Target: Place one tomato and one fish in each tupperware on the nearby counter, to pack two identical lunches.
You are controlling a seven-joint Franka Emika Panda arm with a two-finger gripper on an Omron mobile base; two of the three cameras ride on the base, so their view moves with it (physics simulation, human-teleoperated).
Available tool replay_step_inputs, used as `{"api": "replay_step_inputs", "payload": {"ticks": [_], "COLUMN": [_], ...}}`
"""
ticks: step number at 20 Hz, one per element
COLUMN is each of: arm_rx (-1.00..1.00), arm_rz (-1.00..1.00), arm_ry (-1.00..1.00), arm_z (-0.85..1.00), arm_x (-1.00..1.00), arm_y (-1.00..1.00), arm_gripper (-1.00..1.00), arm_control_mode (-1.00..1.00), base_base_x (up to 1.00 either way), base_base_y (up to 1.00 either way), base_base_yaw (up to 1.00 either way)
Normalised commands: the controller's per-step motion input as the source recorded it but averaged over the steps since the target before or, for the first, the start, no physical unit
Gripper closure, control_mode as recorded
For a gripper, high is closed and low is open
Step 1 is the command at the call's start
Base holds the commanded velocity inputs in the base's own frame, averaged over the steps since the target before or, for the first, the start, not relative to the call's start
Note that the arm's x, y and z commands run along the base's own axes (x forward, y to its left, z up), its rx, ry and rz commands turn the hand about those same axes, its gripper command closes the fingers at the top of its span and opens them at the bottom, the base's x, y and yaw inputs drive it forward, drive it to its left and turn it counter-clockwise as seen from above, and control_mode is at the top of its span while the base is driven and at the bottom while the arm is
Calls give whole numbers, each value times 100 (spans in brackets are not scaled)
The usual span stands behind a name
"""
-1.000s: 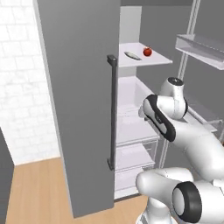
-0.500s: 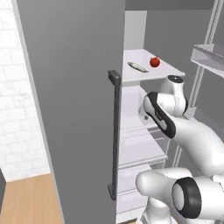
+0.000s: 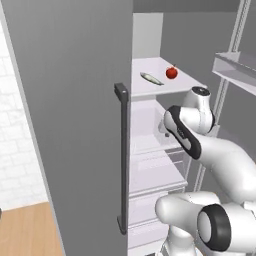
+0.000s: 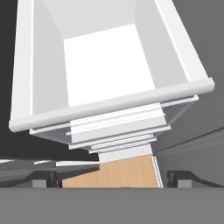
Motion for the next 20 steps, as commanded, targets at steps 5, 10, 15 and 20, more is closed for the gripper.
{"api": "replay_step_inputs", "payload": {"ticks": [5, 10, 15, 20], "arm_rx": [0, 0, 0, -3], "arm_rz": [0, 0, 1, 0], "arm_ry": [0, -34, -60, -46], "arm_z": [0, 70, 100, 100], "arm_x": [0, -13, -57, -20], "arm_y": [0, 0, -4, 5], "arm_gripper": [-100, -100, -100, -100], "arm_control_mode": [100, -100, -100, -100], "base_base_x": [47, 4, 0, 0], "base_base_y": [-1, 0, 0, 0], "base_base_yaw": [0, 0, 0, 0]}}
